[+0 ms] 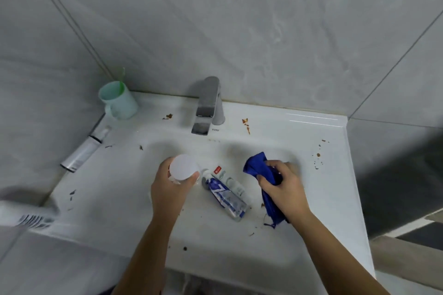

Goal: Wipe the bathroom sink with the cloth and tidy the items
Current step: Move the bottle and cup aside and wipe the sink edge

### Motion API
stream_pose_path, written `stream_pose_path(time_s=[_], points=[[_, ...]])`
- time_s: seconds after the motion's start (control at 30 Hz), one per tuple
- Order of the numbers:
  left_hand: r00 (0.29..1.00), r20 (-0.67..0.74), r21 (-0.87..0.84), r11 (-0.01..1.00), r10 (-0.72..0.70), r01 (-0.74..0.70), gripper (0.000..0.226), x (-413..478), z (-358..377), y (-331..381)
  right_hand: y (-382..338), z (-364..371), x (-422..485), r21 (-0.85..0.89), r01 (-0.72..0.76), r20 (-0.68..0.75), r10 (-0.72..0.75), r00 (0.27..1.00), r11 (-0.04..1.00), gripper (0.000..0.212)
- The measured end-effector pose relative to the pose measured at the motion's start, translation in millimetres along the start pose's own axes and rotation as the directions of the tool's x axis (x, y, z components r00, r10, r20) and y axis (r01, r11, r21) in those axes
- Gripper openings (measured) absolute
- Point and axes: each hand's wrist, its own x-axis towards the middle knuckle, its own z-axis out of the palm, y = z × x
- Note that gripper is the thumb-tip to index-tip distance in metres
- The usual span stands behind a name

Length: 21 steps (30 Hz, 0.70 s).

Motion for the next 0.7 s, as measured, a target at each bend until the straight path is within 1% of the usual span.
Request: stream_pose_path(time_s=[0.07,0.13,0.23,0.37,0.5,0.6,0.7], points=[[1.0,0.0,-0.012,1.0,-0.016,0.016,0.06,26.9,-11.5,-7.4,-9.1,16.5,4.7,-0.032,-0.003,-0.033,0.002,0.999,0.999,0.029],[0.999,0.029,-0.041,0.999,-0.018,0.019,0.061,57.0,-19.4,-12.3,-17.5,31.7,9.7,-0.045,-0.025,-0.077,0.022,0.997,0.999,0.029],[0.995,0.092,-0.091,0.996,0.034,-0.026,0.06,105.0,-22.0,-15.9,-28.3,53.2,18.1,-0.071,-0.082,-0.141,0.071,0.987,0.994,0.031],[0.975,0.201,-0.095,0.992,0.097,-0.079,0.063,158.9,-5.4,-19.0,-38.2,74.1,29.4,-0.079,-0.168,-0.252,0.143,0.957,0.983,0.032],[0.948,0.277,-0.073,0.988,0.153,-0.139,0.062,192.2,18.0,-22.2,-41.8,84.5,35.5,-0.054,-0.208,-0.346,0.177,0.921,0.977,0.034],[0.939,0.295,-0.056,0.984,0.178,-0.169,0.064,210.8,32.2,-23.0,-43.4,88.3,37.4,-0.049,-0.229,-0.394,0.192,0.899,0.972,0.032],[0.936,0.292,-0.07,0.981,0.195,-0.182,0.065,224.3,42.8,-25.6,-43.8,91.5,36.9,-0.063,-0.238,-0.413,0.192,0.89,0.969,0.031]])
